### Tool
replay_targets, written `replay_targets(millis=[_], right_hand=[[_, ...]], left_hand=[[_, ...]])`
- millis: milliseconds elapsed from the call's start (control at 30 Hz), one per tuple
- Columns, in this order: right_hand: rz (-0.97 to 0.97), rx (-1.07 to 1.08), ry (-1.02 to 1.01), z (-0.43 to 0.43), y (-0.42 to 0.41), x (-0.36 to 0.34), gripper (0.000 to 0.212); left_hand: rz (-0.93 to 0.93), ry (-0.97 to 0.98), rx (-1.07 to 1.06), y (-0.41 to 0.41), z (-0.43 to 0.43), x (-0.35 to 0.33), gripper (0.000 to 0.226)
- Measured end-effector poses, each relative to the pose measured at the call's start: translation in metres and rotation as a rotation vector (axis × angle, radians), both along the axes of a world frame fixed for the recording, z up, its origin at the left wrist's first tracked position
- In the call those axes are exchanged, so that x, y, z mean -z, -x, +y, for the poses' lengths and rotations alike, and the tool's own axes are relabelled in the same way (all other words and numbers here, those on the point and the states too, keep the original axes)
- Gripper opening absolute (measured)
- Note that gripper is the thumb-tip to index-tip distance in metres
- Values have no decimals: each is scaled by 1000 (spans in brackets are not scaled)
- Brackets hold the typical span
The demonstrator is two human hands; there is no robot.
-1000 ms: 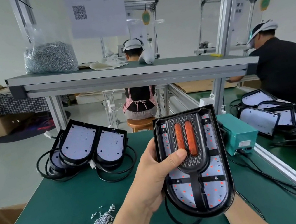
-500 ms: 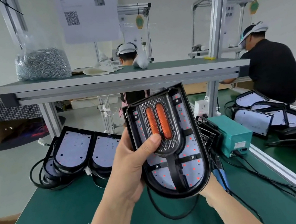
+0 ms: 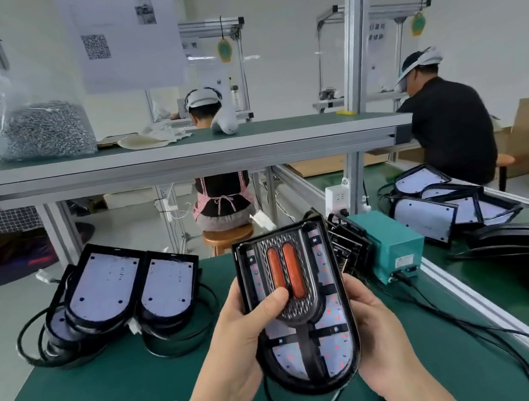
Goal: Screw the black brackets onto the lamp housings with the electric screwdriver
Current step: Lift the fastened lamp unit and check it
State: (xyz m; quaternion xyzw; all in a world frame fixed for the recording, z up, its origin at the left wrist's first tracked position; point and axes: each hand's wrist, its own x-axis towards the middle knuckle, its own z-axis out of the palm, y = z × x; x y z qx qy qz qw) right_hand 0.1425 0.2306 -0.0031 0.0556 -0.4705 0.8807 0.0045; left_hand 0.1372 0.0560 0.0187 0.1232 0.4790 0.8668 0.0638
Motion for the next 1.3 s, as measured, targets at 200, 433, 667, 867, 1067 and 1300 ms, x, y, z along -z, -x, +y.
replay_targets(millis=[200,433,667,867,1067,1300], right_hand=[[-68,-151,202,2,-9,4,45],[16,-203,-80,15,-7,-3,55],[85,-119,-46,21,-7,-6,47],[99,96,-8,51,-5,-16,53],[151,302,74,97,-1,-28,42],[127,529,65,165,-1,-27,43]], left_hand=[[26,58,-37,0,12,0,46],[161,230,-41,-4,23,0,44],[228,337,-106,-2,28,-5,44],[12,338,-406,17,17,27,37],[-140,575,-436,31,20,83,23],[-75,907,-503,34,26,125,14]])
